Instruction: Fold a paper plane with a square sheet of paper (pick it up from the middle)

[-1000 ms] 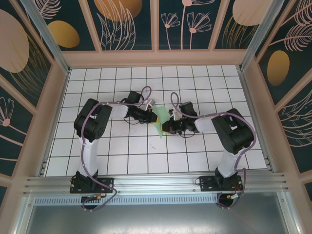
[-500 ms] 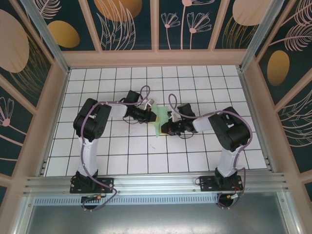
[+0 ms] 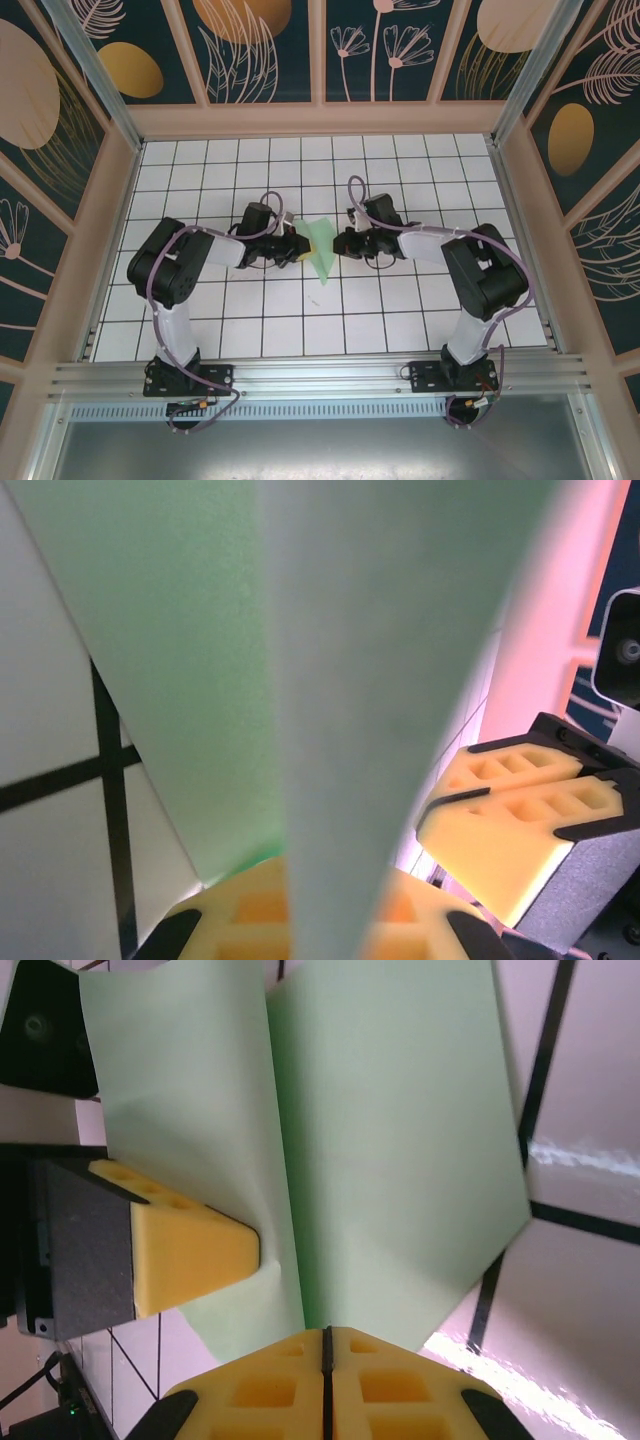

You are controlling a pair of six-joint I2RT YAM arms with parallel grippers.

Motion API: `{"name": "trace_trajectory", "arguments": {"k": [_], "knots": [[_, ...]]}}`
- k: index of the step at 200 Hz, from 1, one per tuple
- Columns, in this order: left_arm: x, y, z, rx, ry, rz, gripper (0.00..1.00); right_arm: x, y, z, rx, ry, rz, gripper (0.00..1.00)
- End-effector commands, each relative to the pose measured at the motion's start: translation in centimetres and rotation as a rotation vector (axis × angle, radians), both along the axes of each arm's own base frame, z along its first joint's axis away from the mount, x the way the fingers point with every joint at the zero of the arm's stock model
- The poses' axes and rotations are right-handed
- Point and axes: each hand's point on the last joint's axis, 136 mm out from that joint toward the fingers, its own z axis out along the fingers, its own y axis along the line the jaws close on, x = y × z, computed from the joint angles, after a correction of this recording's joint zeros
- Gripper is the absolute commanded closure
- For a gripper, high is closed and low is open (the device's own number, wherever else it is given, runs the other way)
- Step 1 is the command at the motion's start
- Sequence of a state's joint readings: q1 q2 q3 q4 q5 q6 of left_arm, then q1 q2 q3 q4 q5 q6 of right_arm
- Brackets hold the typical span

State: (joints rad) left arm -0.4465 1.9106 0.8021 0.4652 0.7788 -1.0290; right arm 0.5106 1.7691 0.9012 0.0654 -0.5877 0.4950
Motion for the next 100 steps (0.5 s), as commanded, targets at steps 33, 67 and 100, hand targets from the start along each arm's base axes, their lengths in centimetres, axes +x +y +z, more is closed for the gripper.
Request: {"name": "trace_trajectory", "arguments": {"k": [33,67,100], "knots": [[-0.2,-0.6,1.5,-0.045,0.000,0.113,1.00,1.2,1.4,-2.9,-0.095,0.024,0.053,0.91],[0.1,-1.1,0.8,-0.014,-0.007,0.077,1.00,2.1,0.7,-5.1,-0.202,0.040,0.049,0.93],[0.5,-1.4,0.0,0.043,-0.017,0.037,1.00,1.1,0.9,-7.1,-0.279,0.057,0.089,0.95]]}}
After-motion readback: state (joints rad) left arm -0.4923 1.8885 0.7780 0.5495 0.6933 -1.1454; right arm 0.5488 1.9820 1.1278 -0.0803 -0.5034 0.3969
